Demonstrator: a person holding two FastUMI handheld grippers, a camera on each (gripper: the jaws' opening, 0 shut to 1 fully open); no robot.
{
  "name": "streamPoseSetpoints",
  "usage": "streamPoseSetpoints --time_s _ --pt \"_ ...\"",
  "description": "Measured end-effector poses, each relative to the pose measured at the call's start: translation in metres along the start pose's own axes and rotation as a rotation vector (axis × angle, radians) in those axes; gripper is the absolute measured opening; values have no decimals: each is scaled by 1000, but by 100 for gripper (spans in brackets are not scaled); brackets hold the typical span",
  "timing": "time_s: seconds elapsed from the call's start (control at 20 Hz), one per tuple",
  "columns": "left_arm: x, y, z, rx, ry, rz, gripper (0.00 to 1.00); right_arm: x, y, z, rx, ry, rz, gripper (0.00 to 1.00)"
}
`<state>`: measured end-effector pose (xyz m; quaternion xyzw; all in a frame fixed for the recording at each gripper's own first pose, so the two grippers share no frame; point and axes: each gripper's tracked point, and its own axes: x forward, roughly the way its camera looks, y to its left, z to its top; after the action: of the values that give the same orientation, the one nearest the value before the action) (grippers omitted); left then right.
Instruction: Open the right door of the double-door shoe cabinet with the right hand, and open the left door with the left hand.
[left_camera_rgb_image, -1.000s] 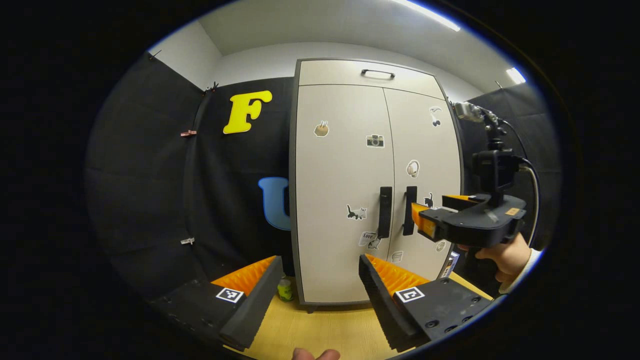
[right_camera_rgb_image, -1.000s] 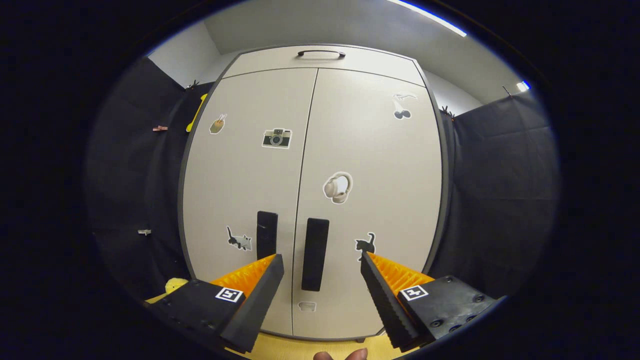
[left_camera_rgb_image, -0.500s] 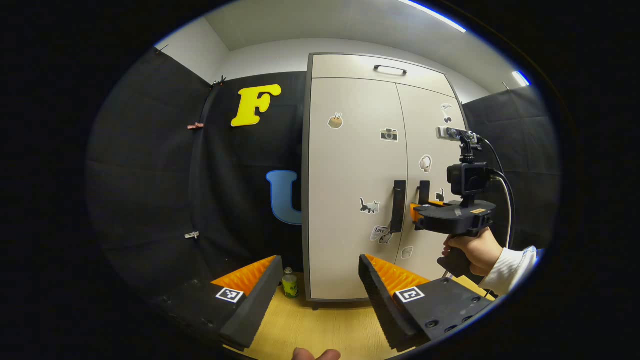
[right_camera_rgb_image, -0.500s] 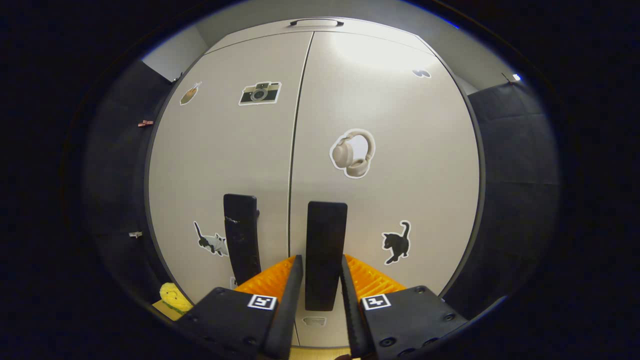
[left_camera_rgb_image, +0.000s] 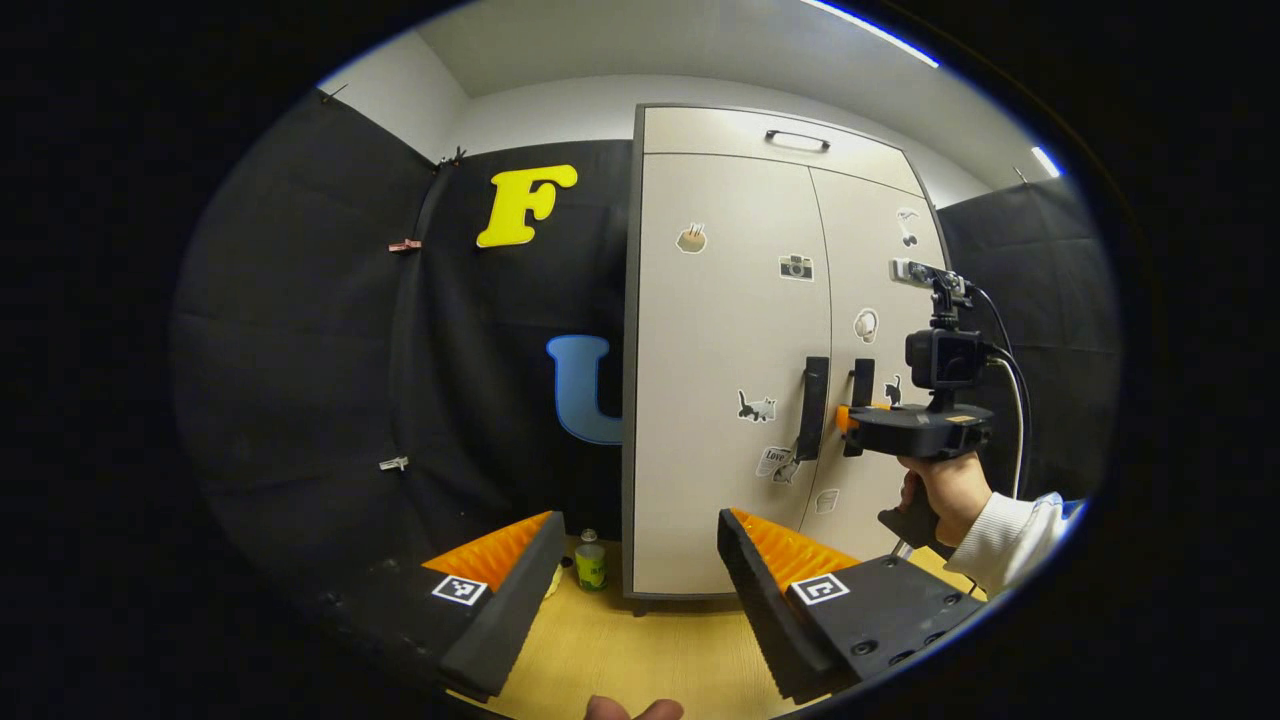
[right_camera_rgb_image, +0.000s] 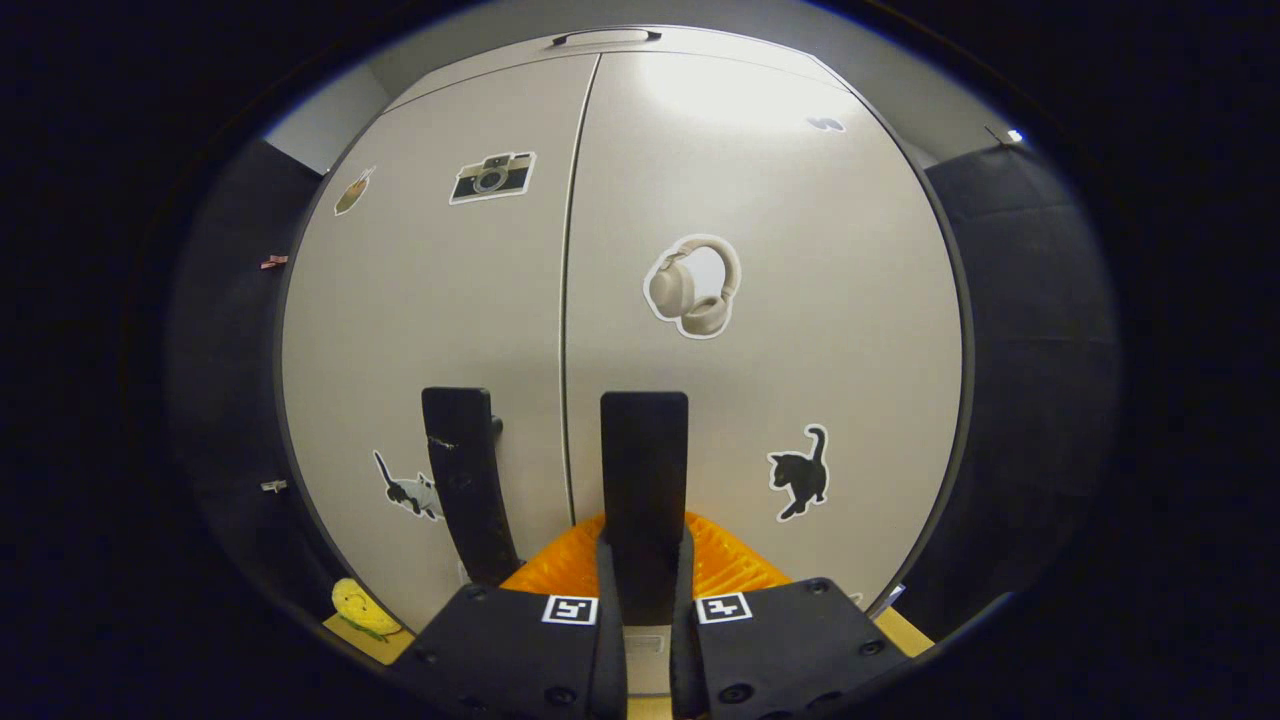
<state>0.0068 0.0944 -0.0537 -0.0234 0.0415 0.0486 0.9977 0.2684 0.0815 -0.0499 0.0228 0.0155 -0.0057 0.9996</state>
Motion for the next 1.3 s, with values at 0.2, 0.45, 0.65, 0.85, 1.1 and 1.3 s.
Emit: streamPoseSetpoints --time_s 0.2,0.45,0.65,0.85,1.1,1.3 --pt "-12 3 3 -1 -11 14 94 -5 -2 -1 -3 37 -2 21" --pt "-26 1 10 -6 -28 31 94 -25 -6 5 14 46 31 16" --pt "-34 -16 15 -3 -27 24 94 -42 -18 11 25 36 48 16" --pt "-40 -36 14 -3 -25 8 94 -52 -28 13 45 56 70 16" --pt "-41 -68 13 4 -20 -24 94 -63 -37 15 53 56 67 16" --pt "-34 -96 10 2 -13 -51 94 -67 -50 14 2 58 53 15"
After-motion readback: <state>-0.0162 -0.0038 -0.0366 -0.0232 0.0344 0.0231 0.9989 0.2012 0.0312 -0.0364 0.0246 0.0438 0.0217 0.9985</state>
